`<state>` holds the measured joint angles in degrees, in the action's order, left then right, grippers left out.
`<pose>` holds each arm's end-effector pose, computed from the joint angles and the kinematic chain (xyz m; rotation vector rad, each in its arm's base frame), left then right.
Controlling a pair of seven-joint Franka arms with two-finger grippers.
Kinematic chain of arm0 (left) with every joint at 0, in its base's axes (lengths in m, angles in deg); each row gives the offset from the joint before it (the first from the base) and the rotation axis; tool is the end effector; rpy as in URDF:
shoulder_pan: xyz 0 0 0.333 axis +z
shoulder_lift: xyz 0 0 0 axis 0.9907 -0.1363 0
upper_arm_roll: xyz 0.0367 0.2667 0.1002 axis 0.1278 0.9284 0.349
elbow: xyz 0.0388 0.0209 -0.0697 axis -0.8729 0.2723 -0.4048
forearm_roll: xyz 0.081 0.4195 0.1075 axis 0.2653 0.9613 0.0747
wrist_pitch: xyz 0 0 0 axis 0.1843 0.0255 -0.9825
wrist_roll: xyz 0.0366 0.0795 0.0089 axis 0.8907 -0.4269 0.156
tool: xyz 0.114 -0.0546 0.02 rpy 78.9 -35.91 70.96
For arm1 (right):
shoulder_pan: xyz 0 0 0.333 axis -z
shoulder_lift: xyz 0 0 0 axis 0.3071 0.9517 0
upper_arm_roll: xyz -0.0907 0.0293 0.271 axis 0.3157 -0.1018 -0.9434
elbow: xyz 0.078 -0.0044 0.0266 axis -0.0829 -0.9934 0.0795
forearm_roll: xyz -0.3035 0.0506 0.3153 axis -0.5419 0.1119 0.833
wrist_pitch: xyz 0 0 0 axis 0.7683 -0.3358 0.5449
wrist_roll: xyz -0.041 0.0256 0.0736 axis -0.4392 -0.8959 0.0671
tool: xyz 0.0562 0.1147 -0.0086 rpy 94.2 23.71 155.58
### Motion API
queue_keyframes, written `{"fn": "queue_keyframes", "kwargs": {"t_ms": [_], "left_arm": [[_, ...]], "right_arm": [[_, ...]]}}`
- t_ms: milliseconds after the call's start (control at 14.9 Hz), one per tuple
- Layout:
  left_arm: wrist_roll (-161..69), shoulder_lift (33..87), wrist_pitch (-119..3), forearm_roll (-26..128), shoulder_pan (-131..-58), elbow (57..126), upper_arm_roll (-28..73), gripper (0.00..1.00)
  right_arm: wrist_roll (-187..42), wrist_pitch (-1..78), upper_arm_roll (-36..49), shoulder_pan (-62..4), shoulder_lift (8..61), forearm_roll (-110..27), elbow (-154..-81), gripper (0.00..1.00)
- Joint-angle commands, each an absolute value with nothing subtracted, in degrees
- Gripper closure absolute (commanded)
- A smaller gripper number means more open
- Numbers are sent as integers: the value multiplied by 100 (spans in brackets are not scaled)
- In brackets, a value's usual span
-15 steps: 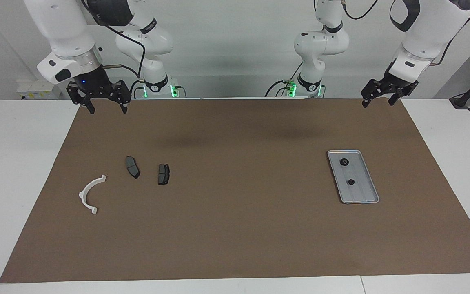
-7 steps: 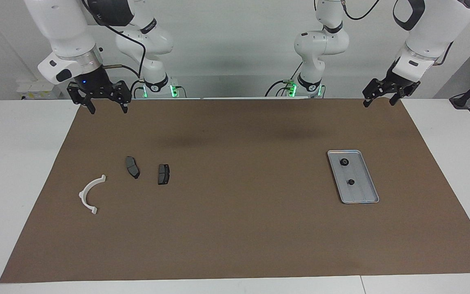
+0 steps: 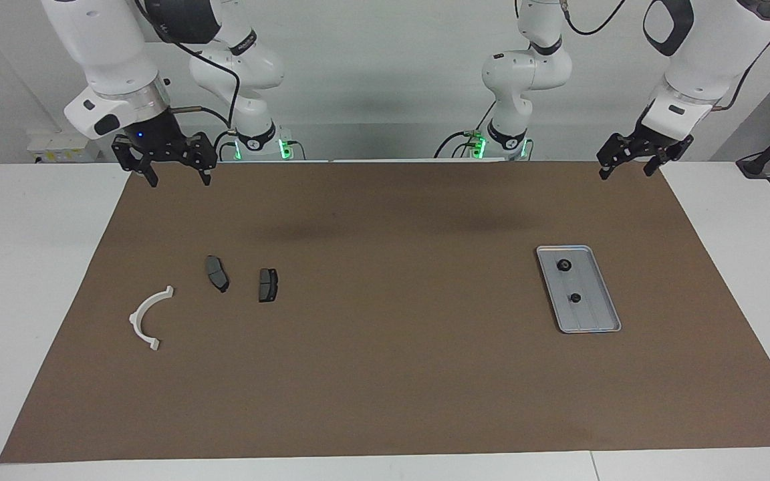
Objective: Pick bearing gear from pile to tray
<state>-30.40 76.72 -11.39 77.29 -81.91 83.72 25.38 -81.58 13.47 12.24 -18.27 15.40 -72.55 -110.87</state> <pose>0.5668 0.0035 0.5466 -3.1160 0.0046 0.0622 0.5858 0.0193 0.5612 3.1253 0.0308 -0.0026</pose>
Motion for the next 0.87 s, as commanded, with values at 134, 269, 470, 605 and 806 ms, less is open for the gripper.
{"fn": "queue_keyframes", "kwargs": {"t_ms": [134, 269, 470, 605, 806], "left_arm": [[-2931, 7476, -909, 7896, -8295, 8042, 2524, 0], [-2913, 7485, -900, 7879, -8296, 8042, 2524, 0], [-2861, 7485, -935, 7870, -8296, 8033, 2524, 0], [-2860, 7485, -935, 7870, -8296, 8033, 2524, 0], [-2843, 7485, -909, 7861, -8296, 8033, 2515, 0]], "right_arm": [[-8031, 1362, 1202, -1780, 1436, -7122, -11212, 0], [-8040, 1362, 1202, -1780, 1436, -7104, -11212, 0], [-8040, 1362, 1211, -1780, 1436, -6999, -11212, 0], [-8040, 1362, 1211, -1780, 1427, -6999, -11212, 0], [-8040, 1362, 1211, -1780, 1436, -6999, -11212, 0]]}}
